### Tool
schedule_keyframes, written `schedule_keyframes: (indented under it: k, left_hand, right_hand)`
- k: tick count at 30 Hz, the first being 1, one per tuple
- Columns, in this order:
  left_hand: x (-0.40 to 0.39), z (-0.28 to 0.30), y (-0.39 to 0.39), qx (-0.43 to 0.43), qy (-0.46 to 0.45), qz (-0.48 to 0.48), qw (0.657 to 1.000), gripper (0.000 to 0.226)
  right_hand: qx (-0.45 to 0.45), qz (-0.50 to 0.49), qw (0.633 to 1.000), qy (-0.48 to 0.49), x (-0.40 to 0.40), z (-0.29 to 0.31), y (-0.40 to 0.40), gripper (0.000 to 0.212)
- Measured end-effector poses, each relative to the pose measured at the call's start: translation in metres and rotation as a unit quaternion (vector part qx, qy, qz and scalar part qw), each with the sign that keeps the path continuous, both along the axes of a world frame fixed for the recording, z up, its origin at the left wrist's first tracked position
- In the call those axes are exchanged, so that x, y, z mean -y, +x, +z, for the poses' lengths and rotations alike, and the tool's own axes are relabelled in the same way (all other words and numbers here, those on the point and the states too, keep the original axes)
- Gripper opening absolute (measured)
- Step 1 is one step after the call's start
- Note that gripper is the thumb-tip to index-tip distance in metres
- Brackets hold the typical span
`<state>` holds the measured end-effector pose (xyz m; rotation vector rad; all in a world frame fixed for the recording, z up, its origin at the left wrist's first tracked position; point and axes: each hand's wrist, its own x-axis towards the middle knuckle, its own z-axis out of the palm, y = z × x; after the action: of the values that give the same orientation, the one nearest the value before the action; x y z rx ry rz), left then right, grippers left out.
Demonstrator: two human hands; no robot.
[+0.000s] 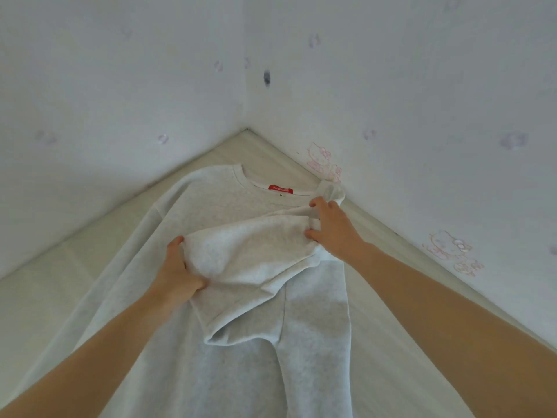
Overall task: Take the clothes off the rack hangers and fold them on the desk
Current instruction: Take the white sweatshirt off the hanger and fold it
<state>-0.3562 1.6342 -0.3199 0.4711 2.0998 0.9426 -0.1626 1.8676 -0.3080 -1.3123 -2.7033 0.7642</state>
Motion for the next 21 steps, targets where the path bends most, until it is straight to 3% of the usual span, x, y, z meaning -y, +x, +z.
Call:
schedule_keyframes:
  k: [3,5,9,13,16,19,21]
  left_hand:
    - [0.009,0.003,-0.008,0.033,0.012,-0.055,0.998,0.099]
    - [0.012,0.004,-0.010,0.038,0.011,-0.084,0.996,0.100]
    - [0.010,0.007,-0.003,0.044,0.019,-0.086,0.995,0.103]
    - [-0.010,0.009,0.017,0.066,0.088,0.014,0.994,0.095]
    - [-0.031,0.000,0.039,0.069,0.122,0.148,0.979,0.070]
    - [-0.042,-0.008,0.069,0.055,0.045,0.194,0.978,0.050]
    - [-0.040,-0.008,0.093,0.036,-0.009,0.138,0.990,0.063]
  right_hand:
    - [0.070,0.037,0.995,-0.054,-0.011,-0.001,-0.003,0.086]
    - [0.120,0.041,0.985,-0.117,-0.020,-0.003,-0.001,0.074]
    - [0.185,0.058,0.976,-0.096,-0.042,0.004,0.005,0.038]
    - [0.245,0.067,0.964,-0.072,-0.069,0.029,0.027,0.043]
    - [0.322,0.061,0.945,-0.018,-0.087,0.036,0.053,0.046]
    - [0.339,0.072,0.938,0.012,-0.089,0.027,0.068,0.049]
    - [0.298,0.062,0.952,-0.014,-0.081,0.022,0.072,0.058]
